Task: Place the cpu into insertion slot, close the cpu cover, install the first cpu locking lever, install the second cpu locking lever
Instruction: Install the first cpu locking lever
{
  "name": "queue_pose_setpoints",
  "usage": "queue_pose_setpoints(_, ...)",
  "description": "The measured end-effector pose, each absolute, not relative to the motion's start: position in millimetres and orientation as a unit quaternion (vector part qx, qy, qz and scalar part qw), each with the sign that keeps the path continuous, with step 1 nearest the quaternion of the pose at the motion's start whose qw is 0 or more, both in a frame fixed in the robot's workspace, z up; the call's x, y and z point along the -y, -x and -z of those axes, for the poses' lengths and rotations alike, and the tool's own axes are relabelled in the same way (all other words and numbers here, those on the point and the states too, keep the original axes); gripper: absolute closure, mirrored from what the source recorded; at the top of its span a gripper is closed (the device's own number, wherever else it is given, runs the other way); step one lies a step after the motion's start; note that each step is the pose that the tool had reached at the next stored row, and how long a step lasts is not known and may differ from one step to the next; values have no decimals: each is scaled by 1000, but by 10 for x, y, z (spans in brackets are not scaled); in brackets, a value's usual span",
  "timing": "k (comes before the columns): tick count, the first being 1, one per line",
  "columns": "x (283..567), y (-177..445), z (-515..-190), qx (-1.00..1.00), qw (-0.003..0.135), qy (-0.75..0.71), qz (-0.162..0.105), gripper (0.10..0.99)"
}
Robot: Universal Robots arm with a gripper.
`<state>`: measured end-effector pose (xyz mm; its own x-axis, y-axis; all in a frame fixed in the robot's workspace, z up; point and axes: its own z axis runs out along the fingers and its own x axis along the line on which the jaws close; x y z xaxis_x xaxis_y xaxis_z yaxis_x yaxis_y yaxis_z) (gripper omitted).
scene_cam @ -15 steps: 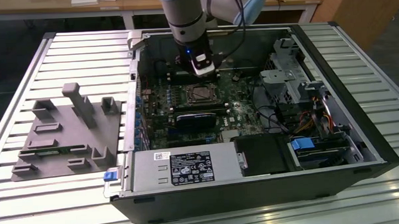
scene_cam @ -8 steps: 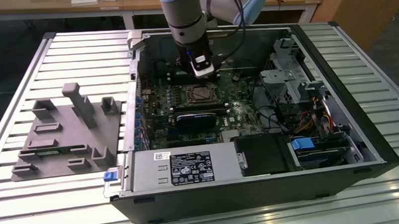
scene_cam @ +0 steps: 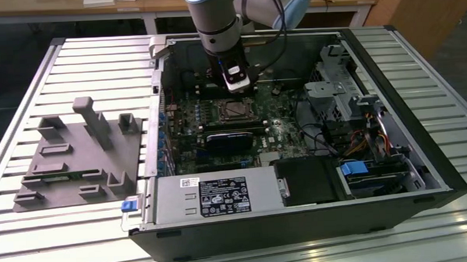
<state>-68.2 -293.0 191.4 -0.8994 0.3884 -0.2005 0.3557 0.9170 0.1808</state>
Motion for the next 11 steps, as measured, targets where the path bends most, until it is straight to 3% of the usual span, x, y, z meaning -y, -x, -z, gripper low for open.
queue_pose_setpoints(11,2929,682,-1965,-972,117,-191,-70,984)
